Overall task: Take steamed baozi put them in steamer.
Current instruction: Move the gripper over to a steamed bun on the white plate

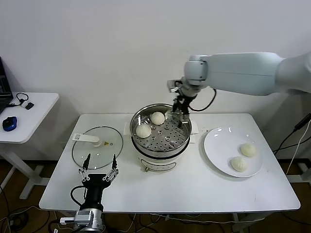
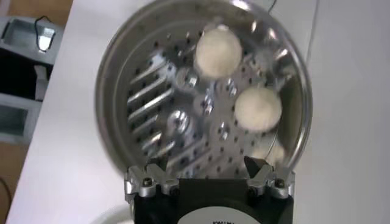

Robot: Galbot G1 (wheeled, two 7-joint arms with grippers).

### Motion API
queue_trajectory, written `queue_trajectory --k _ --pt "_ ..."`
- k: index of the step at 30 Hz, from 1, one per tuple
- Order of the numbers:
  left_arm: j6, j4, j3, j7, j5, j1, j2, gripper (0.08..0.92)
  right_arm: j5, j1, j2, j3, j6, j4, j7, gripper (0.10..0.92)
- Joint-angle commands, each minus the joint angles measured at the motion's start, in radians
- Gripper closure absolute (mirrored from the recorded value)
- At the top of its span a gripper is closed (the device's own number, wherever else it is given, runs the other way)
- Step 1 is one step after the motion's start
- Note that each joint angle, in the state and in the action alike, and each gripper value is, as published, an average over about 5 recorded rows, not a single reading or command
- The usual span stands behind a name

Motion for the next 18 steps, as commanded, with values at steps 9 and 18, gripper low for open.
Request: queue_trajectory --k 9,18 --pt "-0.008 0.012 0.017 -0.008 0.047 0.013 -0.049 0.177 -0.297 -0.005 -0.51 -0.121 0.138 0.149 -0.051 0.203" --pt "-0.013 0.026 0.024 -0.015 0.063 0.019 -0.049 0.177 -0.424 -0.24 -0.574 0.042 0.203 0.025 -0.068 0.203"
